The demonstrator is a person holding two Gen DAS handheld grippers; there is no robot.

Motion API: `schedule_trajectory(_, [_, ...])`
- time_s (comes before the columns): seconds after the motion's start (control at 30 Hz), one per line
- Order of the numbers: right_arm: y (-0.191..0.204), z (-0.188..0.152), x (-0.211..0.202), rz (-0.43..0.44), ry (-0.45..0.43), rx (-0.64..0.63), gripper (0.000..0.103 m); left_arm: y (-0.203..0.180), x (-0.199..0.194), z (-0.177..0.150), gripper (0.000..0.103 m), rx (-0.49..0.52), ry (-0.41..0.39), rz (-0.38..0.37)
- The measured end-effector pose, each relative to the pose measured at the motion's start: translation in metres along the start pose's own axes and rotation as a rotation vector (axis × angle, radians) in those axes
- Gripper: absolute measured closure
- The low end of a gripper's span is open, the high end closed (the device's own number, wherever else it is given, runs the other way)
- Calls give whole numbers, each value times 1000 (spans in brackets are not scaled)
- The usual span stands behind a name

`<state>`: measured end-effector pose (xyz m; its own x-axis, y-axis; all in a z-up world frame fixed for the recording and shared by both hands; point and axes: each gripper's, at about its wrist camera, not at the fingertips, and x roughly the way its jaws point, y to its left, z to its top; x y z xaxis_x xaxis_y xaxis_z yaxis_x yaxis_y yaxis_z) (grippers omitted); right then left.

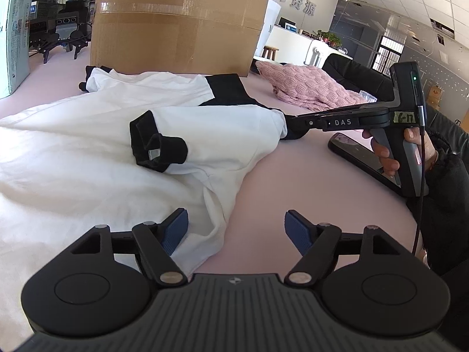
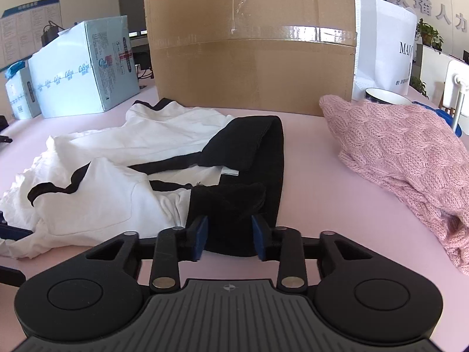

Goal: Fold clothes

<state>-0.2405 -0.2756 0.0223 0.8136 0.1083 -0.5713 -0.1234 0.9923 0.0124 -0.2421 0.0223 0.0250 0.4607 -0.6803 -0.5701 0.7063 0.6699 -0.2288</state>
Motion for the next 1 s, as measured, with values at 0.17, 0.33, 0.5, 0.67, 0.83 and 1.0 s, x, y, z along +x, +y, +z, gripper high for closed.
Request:
schedule_trajectory(0.17, [5,-1,-12,79,-33,-98,88,1,2,1,25,-1,-4,-14])
schedule_trajectory(0.33, [-1,4,8,-7,70,-75,98,-1,2,-1,25,13,-6,-3])
schedule_trajectory(0.5, [-8,22,-2,-179,12,40,100,-3,2,-1,25,25,-6,5])
schedule_trajectory(0.67, [-9,31,-6,-248,-6,26,100,-3,3,-1,25,27,-3,6])
schedule_trajectory(0.83, [2,15,25,-356,54,-65,100,-3,3,-2,25,33,-2,9])
schedule_trajectory(1.0, [16,12,52,-478,62,-182,96,-3,1,-3,25,32,-4,5])
